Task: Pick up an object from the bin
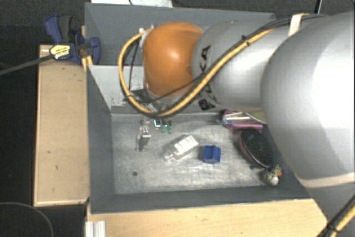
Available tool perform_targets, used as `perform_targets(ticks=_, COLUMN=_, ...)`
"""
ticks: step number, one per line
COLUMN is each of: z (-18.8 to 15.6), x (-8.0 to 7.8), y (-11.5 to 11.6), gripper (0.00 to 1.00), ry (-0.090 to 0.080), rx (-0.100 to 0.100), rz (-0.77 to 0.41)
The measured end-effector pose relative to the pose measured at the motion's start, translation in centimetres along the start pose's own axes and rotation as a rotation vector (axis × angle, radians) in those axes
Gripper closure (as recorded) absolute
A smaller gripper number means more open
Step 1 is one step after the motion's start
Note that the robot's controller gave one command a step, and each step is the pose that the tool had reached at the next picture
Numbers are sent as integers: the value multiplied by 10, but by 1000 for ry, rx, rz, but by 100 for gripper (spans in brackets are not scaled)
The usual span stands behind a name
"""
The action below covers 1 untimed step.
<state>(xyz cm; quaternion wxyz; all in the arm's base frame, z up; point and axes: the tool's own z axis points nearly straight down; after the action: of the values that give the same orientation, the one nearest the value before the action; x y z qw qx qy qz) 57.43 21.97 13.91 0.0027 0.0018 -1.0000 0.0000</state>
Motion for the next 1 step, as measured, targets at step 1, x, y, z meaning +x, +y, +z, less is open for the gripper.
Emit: perform_targets(ticks=1, z=-44, x=-10, y=-40, gripper=0, ry=-13, rx=-1, rz=13)
